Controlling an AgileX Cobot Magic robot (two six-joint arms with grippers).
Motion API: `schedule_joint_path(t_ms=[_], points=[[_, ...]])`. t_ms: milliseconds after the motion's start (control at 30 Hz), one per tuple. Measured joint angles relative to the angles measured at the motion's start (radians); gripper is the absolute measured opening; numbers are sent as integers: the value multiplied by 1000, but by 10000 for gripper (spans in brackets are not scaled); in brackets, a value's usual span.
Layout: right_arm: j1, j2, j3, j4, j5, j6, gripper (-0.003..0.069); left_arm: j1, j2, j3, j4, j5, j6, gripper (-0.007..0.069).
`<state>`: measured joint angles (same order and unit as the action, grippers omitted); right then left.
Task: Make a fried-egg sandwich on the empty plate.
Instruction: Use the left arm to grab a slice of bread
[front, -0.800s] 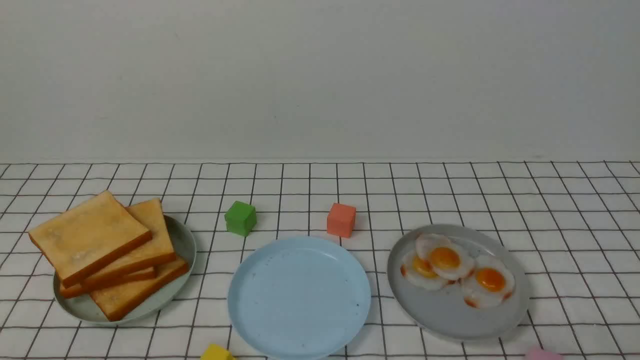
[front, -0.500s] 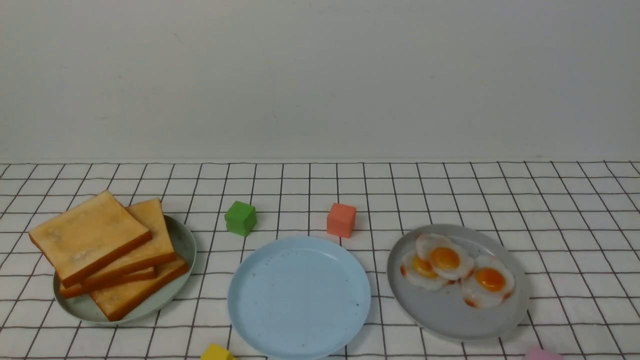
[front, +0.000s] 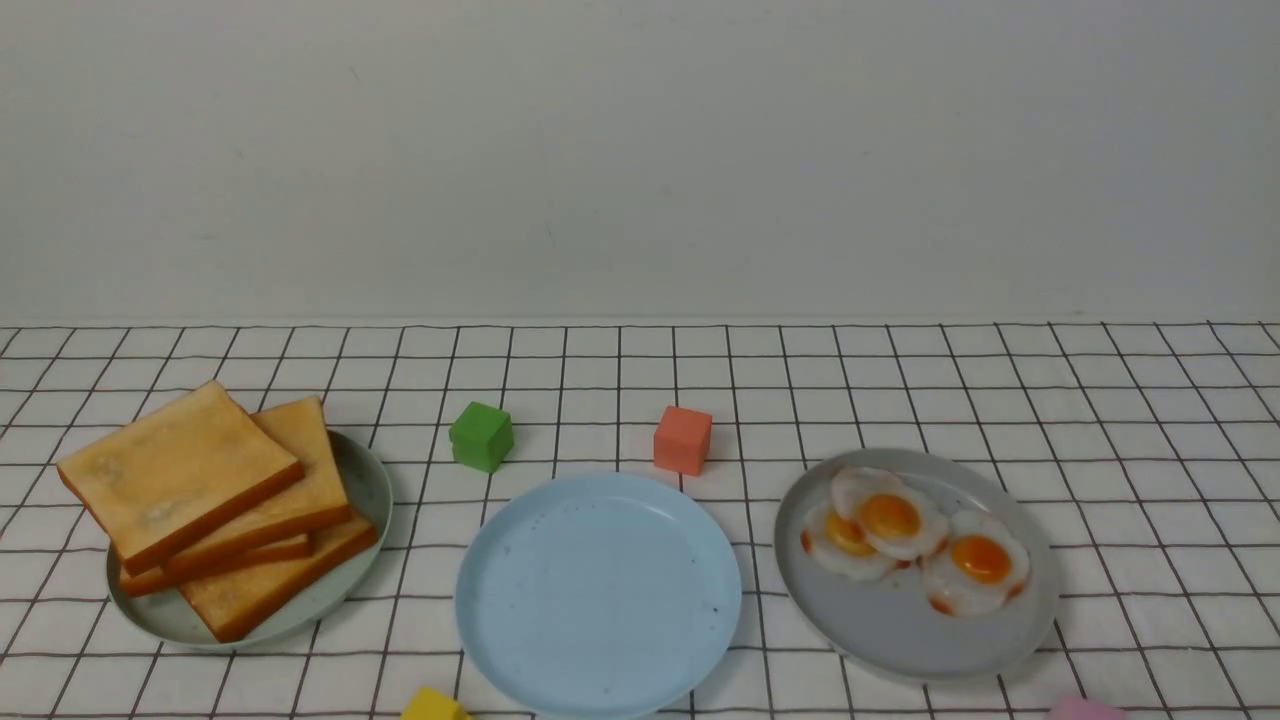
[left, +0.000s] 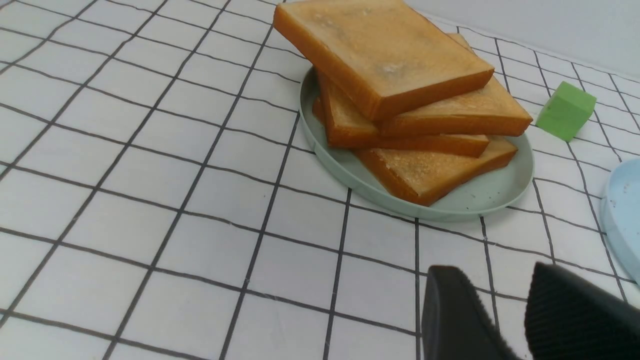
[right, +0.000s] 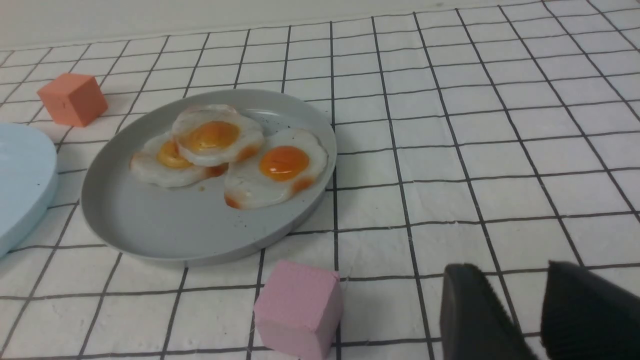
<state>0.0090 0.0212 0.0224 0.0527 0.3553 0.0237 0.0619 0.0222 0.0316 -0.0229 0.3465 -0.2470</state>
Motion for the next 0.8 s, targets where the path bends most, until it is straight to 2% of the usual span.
schedule_joint_path(t_ms=[233, 433, 800], points=[[0, 0, 0, -17, 0, 0, 241, 0, 0, 0, 0, 0, 0, 238], [0, 0, 0, -121, 0, 0, 241, 0, 0, 0, 0, 0, 0, 238], [0, 0, 4, -123, -42, 0, 241, 0, 0, 0, 23, 0, 1, 238]])
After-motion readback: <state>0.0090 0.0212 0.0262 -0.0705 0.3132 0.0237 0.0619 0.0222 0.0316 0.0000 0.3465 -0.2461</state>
